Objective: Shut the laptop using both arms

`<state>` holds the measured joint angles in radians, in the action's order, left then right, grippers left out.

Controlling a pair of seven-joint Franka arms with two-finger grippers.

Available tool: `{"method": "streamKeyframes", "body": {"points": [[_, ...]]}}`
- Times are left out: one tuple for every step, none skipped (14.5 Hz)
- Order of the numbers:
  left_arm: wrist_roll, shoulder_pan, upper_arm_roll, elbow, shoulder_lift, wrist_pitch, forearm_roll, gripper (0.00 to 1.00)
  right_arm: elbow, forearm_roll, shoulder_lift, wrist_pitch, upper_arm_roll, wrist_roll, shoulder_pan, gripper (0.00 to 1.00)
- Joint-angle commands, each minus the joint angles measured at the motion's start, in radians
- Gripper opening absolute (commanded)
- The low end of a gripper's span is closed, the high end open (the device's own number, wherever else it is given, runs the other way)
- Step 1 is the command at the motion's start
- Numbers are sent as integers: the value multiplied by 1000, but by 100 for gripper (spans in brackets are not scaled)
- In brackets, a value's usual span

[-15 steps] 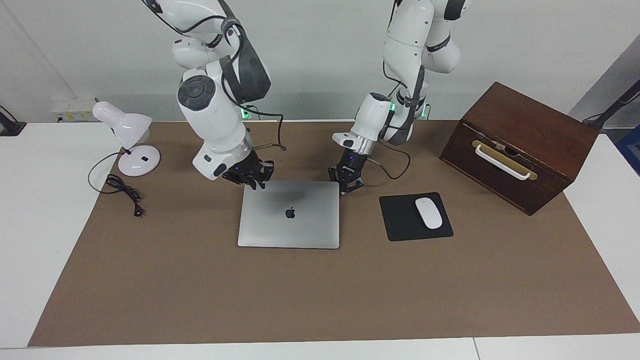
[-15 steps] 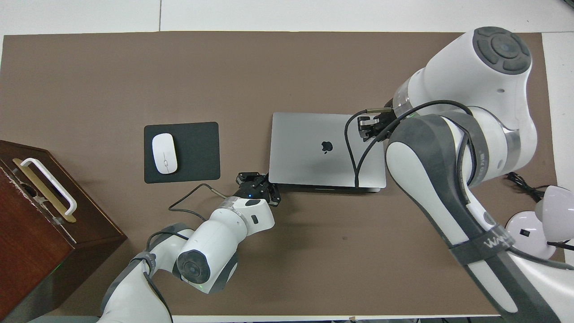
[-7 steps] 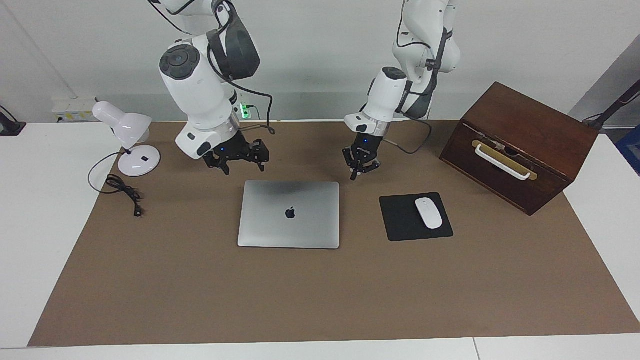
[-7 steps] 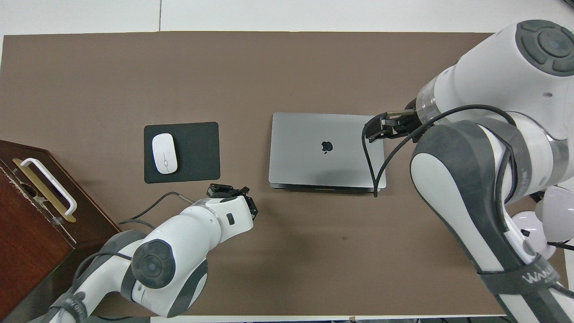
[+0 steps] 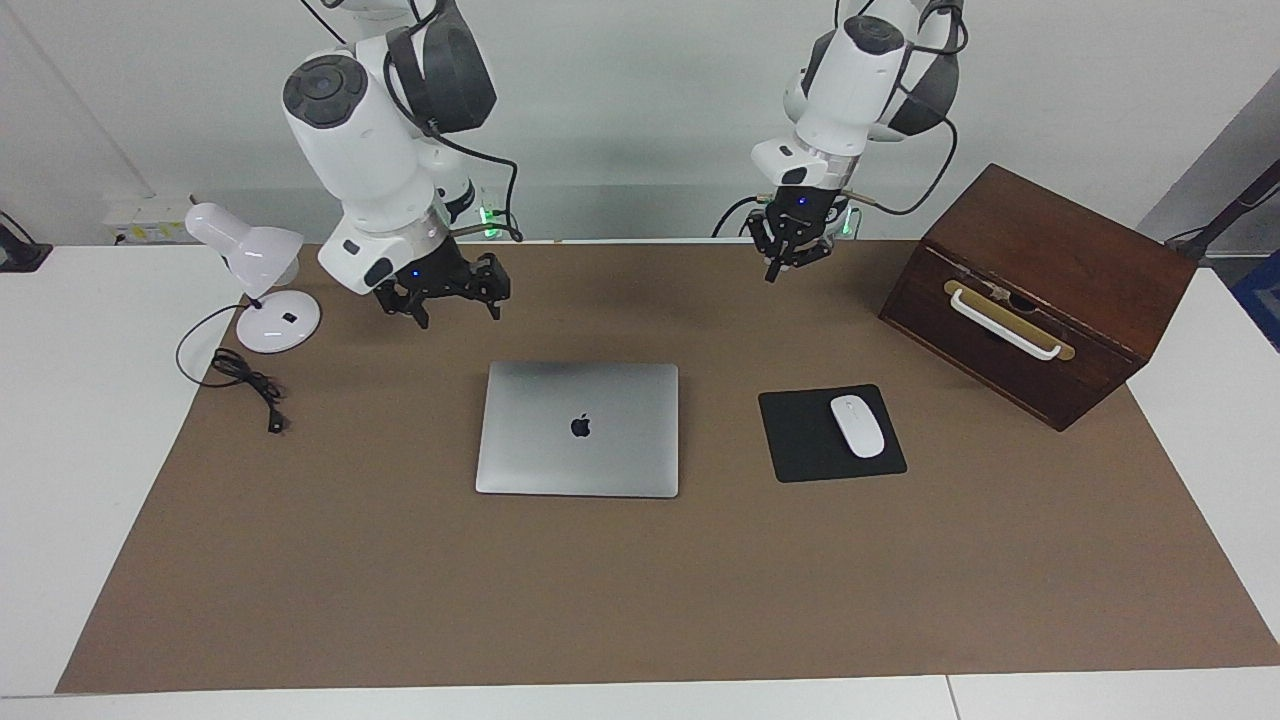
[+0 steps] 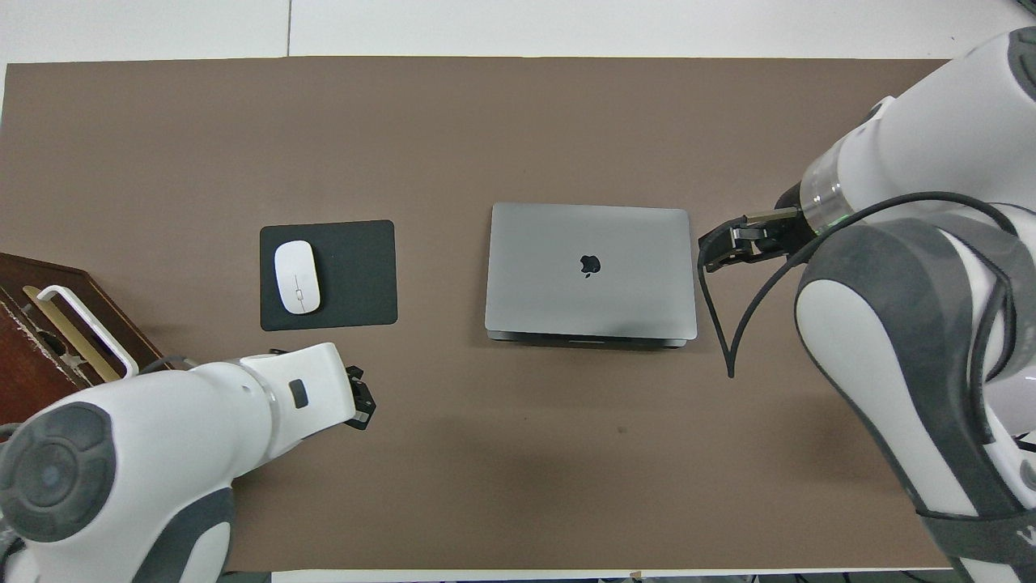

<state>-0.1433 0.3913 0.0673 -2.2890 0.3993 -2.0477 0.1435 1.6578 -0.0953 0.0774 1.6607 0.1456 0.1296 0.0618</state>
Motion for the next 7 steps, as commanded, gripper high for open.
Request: {"method": "streamKeyframes", "body": {"points": [[-77, -90, 6, 126, -17, 179, 7, 9, 16, 14, -41, -39, 9, -54, -39, 100], [-106, -123, 8, 156, -17, 222, 7, 48, 10, 17, -42, -53, 8, -57, -39, 100], [-128, -156, 6, 180, -17, 259, -1, 99, 10, 17, -45, -61, 8, -58, -39, 100], [-136, -198, 5, 204, -17, 291, -2, 100, 10, 19, -54, -62, 8, -58, -36, 100], [-136, -251, 6, 224, -16, 314, -2, 100, 10, 25, -57, -76, 9, -56, -33, 100], [-131, -297, 8, 244, -16, 325, -2, 100, 8, 38, -59, -82, 9, -56, -28, 100], [-130, -330, 6, 250, -14, 334, -4, 100, 8, 48, -64, -88, 14, -56, -27, 100]]}}
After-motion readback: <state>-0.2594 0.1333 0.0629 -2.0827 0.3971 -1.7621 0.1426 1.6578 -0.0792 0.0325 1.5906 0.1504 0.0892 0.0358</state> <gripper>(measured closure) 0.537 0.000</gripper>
